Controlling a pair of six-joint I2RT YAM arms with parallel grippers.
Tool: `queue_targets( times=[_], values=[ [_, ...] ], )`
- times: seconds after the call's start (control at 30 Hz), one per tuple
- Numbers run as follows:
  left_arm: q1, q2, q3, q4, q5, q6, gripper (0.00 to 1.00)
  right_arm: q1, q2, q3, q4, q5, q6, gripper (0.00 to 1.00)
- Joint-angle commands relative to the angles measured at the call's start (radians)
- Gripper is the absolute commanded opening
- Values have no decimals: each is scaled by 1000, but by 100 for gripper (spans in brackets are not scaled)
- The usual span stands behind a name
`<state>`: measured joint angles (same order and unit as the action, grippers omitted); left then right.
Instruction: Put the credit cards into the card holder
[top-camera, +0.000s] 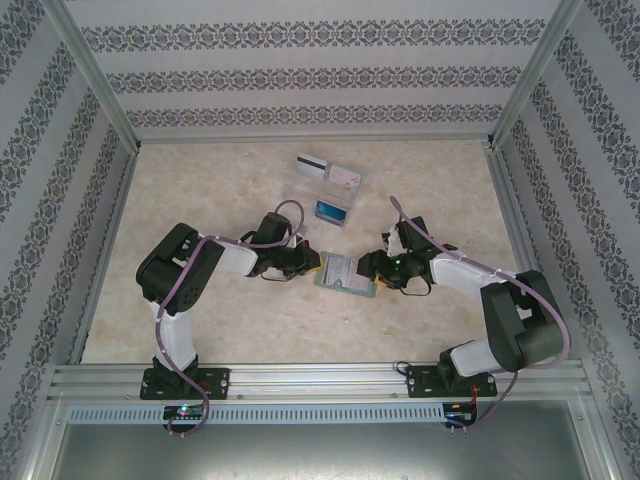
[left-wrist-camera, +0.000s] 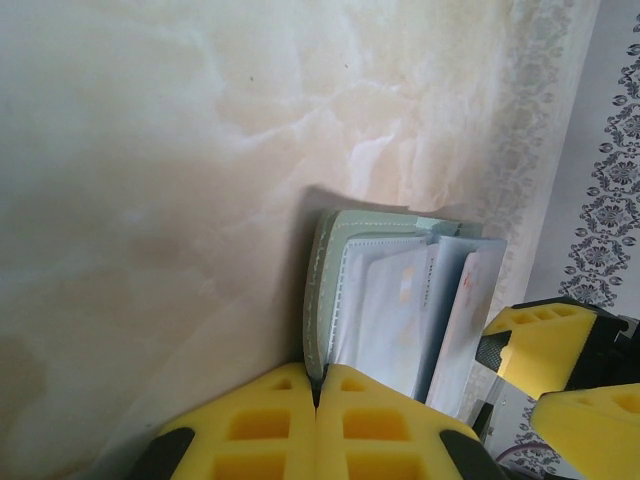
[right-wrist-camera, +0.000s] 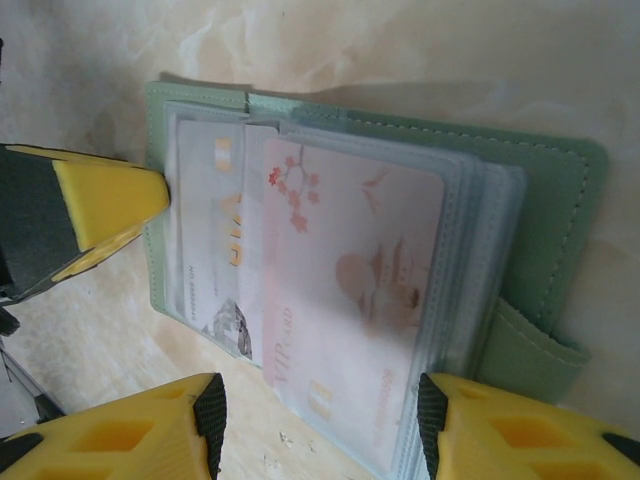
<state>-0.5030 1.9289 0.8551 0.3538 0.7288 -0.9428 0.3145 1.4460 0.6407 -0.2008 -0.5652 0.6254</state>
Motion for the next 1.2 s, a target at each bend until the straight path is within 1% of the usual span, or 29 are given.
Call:
queue_targets(
  times=[0.0,0.2,0.43,1.0,1.17],
  values=[
    [-14,-17,5,-45,-23,25,0,13,16,13,4,17,-5,56],
    [-17,-16,5,-45,-24,26,0,18,34,15,14,17,-4,56],
    [-17,-18,5,-45,-23,25,0,22,53,24,-10,52,-12,56],
    [-18,-25,4,-44,-27,24,0,24,10,16,-71,98,-24,56],
    [-27,-20,9,-41,-29,21,0,27,25,16,-37,76,-9,56]
  ],
)
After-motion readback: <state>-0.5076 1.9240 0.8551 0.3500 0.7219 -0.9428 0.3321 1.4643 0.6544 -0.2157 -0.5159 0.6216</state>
